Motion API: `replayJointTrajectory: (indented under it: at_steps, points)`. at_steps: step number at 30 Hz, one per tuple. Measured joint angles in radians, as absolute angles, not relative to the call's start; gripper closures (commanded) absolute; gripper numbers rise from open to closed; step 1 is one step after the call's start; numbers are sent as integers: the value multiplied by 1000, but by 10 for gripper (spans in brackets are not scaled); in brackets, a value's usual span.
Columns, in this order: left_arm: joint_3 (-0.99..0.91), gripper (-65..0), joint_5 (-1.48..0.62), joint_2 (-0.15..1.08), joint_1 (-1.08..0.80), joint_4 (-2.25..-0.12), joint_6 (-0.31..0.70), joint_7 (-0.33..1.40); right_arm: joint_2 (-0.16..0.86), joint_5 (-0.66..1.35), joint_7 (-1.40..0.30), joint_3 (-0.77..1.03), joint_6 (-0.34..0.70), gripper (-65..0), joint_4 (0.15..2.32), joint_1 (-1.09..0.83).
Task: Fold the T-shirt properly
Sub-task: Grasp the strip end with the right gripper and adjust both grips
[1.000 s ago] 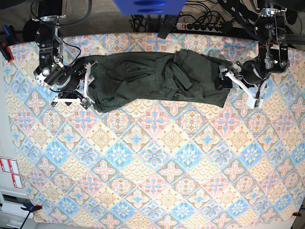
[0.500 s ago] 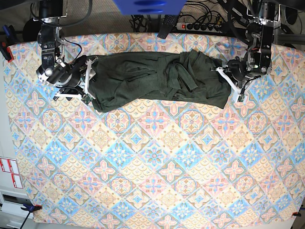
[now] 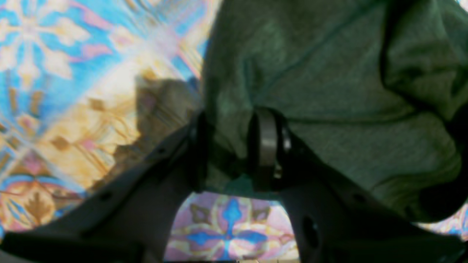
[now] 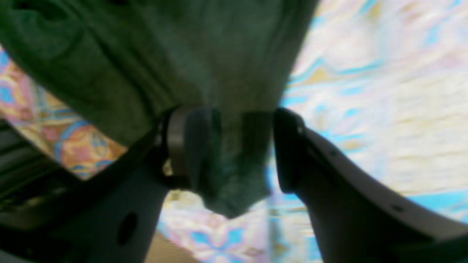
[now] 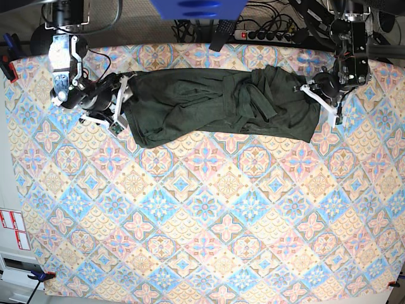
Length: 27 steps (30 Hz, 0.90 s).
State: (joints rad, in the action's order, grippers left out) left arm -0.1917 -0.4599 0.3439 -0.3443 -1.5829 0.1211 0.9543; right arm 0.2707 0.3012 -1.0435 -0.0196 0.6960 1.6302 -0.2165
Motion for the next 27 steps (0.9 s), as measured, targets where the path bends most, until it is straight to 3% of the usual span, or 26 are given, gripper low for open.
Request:
replayJointTrajectory:
  at_steps: [14,27]
  points:
    - [-194,-181,-451,313,-413,-1820,120,975,267,357,-1037,49,699,-307,1512,-93]
    - [-196,-181,-449,310,-415,-1844,118,979,265,368,-1033,92,695,-310,1380,-93]
